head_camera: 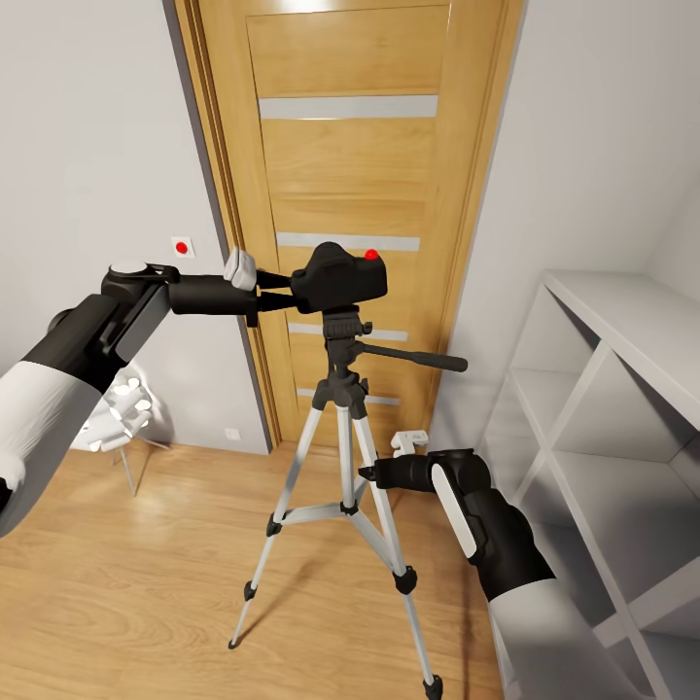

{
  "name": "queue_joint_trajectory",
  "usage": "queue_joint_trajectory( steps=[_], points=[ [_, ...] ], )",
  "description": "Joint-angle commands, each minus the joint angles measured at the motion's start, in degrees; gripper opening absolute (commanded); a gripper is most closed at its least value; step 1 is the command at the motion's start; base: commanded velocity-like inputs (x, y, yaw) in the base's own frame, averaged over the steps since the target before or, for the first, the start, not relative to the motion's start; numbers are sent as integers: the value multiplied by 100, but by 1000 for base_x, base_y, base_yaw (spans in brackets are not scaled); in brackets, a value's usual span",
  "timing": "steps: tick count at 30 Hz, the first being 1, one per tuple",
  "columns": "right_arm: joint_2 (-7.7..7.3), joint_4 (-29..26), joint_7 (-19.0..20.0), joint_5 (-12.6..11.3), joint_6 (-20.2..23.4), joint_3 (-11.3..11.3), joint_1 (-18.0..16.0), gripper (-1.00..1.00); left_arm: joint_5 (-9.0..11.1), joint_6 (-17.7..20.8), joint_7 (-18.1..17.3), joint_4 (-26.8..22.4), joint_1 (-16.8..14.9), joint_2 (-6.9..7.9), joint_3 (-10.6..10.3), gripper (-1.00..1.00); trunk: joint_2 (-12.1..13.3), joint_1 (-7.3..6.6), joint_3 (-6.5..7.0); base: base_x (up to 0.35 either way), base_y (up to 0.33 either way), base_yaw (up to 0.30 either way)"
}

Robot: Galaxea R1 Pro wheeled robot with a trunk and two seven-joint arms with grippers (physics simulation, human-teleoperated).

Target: Attach the digital camera to the camera tripod in the bedroom.

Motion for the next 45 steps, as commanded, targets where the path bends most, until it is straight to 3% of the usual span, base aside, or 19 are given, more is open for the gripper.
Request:
queue_joint_trajectory(
  steps=[1,2,3,23,33,36,39,42,45],
  points=[
    [-1,42,-20,140,50,-5,-3,-100,56,43,1,2,-10,7,-23,-100,-10,4,-13,0,0,0],
    [-1,42,-20,140,50,-5,-3,-100,56,43,2,4,-10,7,-23,-100,-10,4,-13,0,0,0],
    [-1,42,-20,140,50,-5,-3,-100,56,43,3,5,-10,6,-23,100,-10,4,-13,0,0,0],
    [-1,42,-20,140,50,-5,-3,-100,64,49,17,12,-10,-6,-23,100,-10,4,-13,0,0,0],
    [-1,43,-20,140,50,-5,-3,-100,171,56,-26,-46,-10,8,65,100,-10,4,-13,0,0,0],
    [-1,43,-20,140,50,-5,-3,-100,304,62,-33,-64,-10,12,330,100,-10,4,-13,0,0,0],
    [-1,51,-20,138,50,-5,-3,-100,625,70,-36,-48,-10,7,926,100,-10,4,-13,0,0,0],
    [-1,46,-20,139,50,-5,-3,-100,852,75,-37,-34,-10,9,1265,100,-10,4,-13,0,0,0],
    [-1,47,-20,140,50,-5,-3,-100,963,78,-22,-10,-10,12,1421,100,-10,4,-13,0,0,0]
  ],
)
